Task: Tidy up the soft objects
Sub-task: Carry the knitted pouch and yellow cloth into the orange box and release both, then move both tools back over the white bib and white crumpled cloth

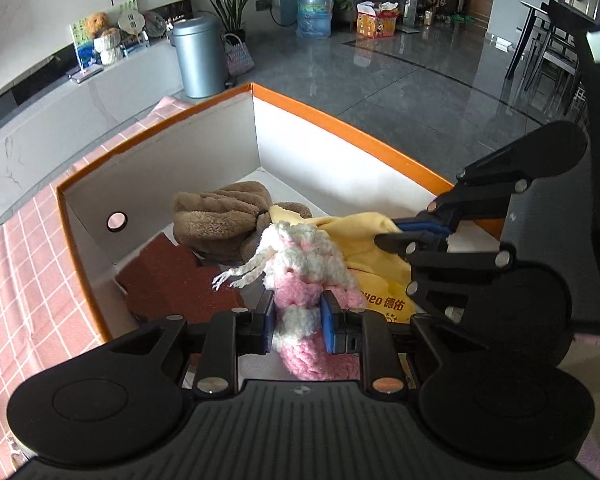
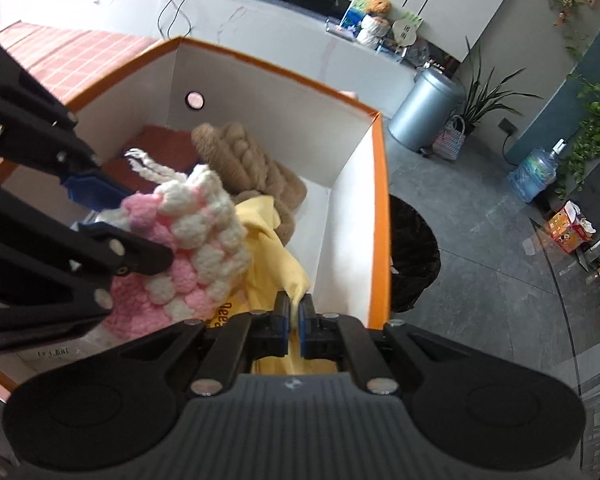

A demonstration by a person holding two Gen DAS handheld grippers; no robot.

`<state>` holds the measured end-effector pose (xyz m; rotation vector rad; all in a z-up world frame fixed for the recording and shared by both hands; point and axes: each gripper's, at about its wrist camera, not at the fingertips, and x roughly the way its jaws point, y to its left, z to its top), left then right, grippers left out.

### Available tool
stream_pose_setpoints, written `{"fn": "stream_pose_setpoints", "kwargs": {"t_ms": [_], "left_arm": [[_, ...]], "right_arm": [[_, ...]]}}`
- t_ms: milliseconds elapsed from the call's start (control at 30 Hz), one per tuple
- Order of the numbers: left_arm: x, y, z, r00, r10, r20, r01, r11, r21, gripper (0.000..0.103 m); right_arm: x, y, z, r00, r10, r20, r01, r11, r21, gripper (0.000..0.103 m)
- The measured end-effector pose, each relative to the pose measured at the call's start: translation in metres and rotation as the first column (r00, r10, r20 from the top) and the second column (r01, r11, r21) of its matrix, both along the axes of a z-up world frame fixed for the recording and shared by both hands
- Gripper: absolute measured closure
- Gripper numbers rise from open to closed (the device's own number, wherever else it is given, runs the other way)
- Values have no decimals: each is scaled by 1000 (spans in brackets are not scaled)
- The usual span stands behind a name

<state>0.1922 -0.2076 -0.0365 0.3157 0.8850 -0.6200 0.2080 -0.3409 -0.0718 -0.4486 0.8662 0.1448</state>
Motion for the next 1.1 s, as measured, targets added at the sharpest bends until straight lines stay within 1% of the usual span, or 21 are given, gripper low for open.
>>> {"fn": "stream_pose_setpoints", "kwargs": {"t_ms": [167,333,367,400,433,467,500,567,700,867,967,1033,1100], "left_arm": [[11,-3,-7,1000,18,-23,-18,1000,19,76],[11,3,-9,998,55,-33,-54,998,10,71],[10,4,-8,998,62,-27,-61,998,13,68],[9,5,-7,998,69,-16,-68,998,18,61],[8,5,-6,997,74,-5,-74,997,23,58],[7,6,-4,997,79,4,-79,997,27,50],[4,7,-2,997,76,12,-76,997,20,46],[1,8,3,997,78,21,-78,997,3,35],[-6,9,18,995,71,66,-71,997,-9,30],[-14,15,37,991,81,102,-75,995,-57,29],[-20,22,49,987,92,134,-77,991,-109,29],[-25,30,55,984,92,155,-67,986,-155,27],[-32,38,60,979,103,175,-72,981,-178,27]], "right_arm": [[1,5,-5,1000,14,-12,-14,1000,-12,101],[2,8,-7,1000,17,-15,-17,1000,-18,100],[2,8,-6,1000,17,-11,-17,1000,-20,97],[1,8,-5,1000,18,-10,-18,1000,-22,93],[0,9,-4,1000,15,-7,-16,1000,-25,83],[-1,9,-3,1000,12,-2,-12,1000,-28,73],[-2,9,-1,1000,9,7,-8,1000,-30,71],[-4,9,2,1000,12,15,-12,1000,-27,70],[-11,10,11,999,18,38,-16,999,-42,66],[-20,11,24,997,15,71,-12,999,-45,61],[-29,11,32,995,9,104,-5,999,-45,56],[-37,13,39,990,0,141,7,999,-48,54],[-47,16,46,983,-12,181,19,999,-38,52]]}}
